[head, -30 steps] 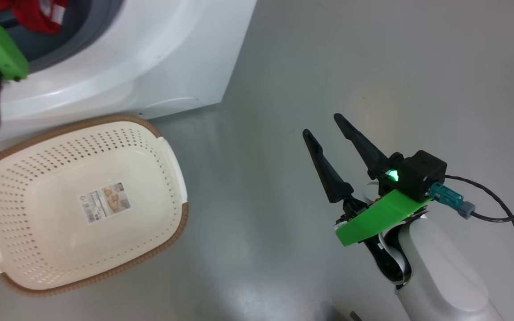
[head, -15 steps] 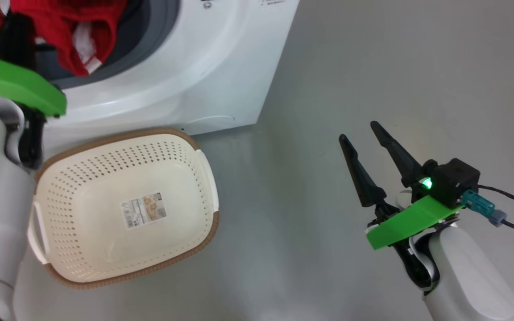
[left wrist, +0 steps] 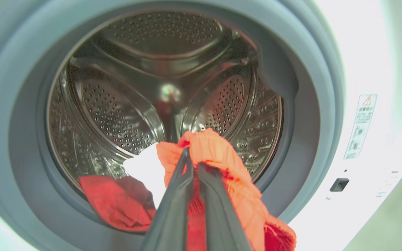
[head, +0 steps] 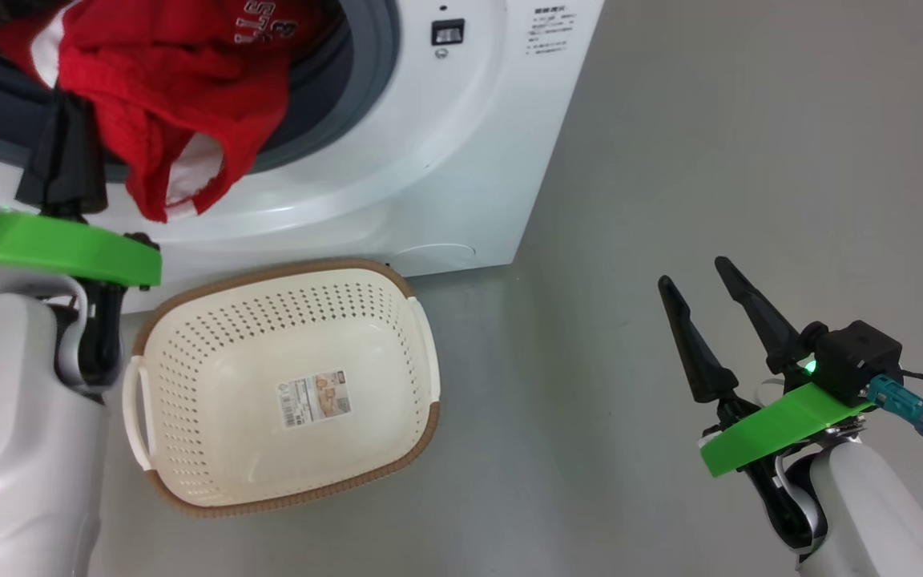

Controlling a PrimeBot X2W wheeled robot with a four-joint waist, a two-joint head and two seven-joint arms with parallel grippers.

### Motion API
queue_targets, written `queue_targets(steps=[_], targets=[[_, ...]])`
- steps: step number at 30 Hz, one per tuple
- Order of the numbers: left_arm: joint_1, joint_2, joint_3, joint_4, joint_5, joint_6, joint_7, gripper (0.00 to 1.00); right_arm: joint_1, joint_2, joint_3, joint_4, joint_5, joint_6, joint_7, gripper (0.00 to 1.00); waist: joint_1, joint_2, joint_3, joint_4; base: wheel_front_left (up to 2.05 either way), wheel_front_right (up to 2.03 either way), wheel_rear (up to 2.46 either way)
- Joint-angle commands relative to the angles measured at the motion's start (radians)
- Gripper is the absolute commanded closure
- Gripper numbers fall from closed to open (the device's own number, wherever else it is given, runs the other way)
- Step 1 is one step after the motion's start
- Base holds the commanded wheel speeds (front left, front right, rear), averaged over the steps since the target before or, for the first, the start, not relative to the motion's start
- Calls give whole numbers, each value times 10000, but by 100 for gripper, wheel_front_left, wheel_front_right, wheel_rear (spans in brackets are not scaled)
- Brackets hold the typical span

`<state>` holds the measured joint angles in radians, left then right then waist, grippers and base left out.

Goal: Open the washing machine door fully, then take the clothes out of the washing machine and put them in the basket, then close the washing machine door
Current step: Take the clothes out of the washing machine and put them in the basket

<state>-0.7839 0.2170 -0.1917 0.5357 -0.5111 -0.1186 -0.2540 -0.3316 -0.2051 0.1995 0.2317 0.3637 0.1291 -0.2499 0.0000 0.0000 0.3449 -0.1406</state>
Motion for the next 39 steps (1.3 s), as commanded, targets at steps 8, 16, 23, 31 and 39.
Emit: queue_targets(steps=[8, 16, 23, 31, 39], targets=[[1354, 87, 1334, -2744, 394, -86, -77, 100, 282, -101, -4, -333, 51, 16, -118, 0, 0, 0, -338, 327, 0, 0, 0], [2954, -281, 1707, -5189, 578, -36, -78, 100, 396, -103, -66, -436, 46, 16, -118, 0, 0, 0, -297, 396, 0, 0, 0], [4133, -384, 1367, -6177, 785, 115, 180, 100, 385, -73, -58, -478, 34, 16, -118, 0, 0, 0, -168, 382, 0, 0, 0], [4578, -477, 989, -4069, 477, 29, 247, 100, 188, 85, 101, -539, 29, 16, -118, 0, 0, 0, 208, 201, 0, 0, 0], [3633, -251, 471, -808, 312, -98, 2, 100, -69, 258, 126, -618, -17, 16, -118, 0, 0, 0, 806, -79, 0, 0, 0]])
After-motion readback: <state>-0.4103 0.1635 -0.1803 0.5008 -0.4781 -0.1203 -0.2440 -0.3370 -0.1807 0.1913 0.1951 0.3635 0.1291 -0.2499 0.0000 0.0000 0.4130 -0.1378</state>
